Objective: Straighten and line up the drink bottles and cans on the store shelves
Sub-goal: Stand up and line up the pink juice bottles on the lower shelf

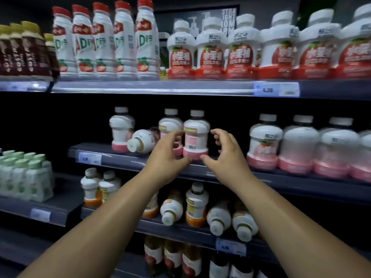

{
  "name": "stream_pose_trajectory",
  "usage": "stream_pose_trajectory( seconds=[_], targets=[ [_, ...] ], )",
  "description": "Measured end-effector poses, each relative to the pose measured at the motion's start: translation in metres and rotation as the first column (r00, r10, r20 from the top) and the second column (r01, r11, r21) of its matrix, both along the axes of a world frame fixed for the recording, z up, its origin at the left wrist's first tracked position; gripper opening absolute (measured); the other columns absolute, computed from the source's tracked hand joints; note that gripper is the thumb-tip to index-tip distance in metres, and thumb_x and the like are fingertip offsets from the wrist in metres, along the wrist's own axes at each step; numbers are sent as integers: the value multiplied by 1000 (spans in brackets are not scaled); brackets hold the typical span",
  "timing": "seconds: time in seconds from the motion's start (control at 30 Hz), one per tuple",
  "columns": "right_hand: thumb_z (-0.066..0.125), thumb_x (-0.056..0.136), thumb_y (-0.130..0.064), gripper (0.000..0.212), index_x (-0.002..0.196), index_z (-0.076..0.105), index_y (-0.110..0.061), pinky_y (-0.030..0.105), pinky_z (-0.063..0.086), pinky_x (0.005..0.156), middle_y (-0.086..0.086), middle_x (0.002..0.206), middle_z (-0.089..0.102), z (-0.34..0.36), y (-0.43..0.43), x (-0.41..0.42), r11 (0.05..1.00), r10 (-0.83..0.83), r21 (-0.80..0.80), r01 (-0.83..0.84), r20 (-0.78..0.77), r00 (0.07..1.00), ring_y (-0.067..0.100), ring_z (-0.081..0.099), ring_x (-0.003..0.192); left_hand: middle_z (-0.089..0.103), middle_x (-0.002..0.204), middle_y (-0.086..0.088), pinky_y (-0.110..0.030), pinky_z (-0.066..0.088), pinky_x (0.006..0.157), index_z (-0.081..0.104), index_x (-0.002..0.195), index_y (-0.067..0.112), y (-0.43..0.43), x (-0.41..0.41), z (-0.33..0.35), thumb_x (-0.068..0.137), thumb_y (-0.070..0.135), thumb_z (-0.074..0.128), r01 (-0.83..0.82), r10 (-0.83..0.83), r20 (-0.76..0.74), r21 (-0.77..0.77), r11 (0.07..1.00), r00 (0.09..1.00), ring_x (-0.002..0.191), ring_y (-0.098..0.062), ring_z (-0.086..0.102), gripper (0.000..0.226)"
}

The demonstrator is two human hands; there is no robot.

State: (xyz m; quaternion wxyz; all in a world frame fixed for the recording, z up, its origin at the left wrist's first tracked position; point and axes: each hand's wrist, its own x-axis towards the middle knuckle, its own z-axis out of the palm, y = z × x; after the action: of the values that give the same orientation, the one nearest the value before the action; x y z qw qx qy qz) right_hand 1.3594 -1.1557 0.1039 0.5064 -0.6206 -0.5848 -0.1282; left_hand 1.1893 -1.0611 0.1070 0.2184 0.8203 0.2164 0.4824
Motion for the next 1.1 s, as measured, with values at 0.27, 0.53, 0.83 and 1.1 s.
stream_pose_trajectory(
  seconds=[0.27,0.53,0.83,1.1],
  targets=[
    [85,69,-46,118,151,1,-34,29,42,89,7,142,50,10,69,-17,973,-172,-190,134,-204,964,26,56,119,49,127,6,-42,49,97,40,133,35,58,-25,4,59,49,73,-22,22,17,-33,999,1000,118,-16,52,82],
    [90,51,-52,141,152,-6,-33,34,46,97,6,139,51,14,75,-12,943,-269,-275,190,-289,919,24,56,116,39,147,-3,-30,40,98,10,147,41,85,-9,2,64,43,83,20,-20,-15,-47,999,1000,126,-19,46,110],
    [75,45,-62,137,149,-13,-46,31,45,101,-3,141,53,16,46,-1,941,-198,-318,112,-253,947,14,57,117,38,144,-16,-36,38,102,2,153,18,93,22,7,63,40,88,-54,48,-60,-115,992,997,132,-31,40,127],
    [78,50,-64,134,146,-13,-46,38,48,99,-1,139,55,12,42,-2,924,-230,-347,162,-165,959,20,60,115,60,116,4,-24,47,80,29,138,16,105,26,14,47,44,93,-46,43,-16,-253,966,999,100,-14,61,115]
  ],
)
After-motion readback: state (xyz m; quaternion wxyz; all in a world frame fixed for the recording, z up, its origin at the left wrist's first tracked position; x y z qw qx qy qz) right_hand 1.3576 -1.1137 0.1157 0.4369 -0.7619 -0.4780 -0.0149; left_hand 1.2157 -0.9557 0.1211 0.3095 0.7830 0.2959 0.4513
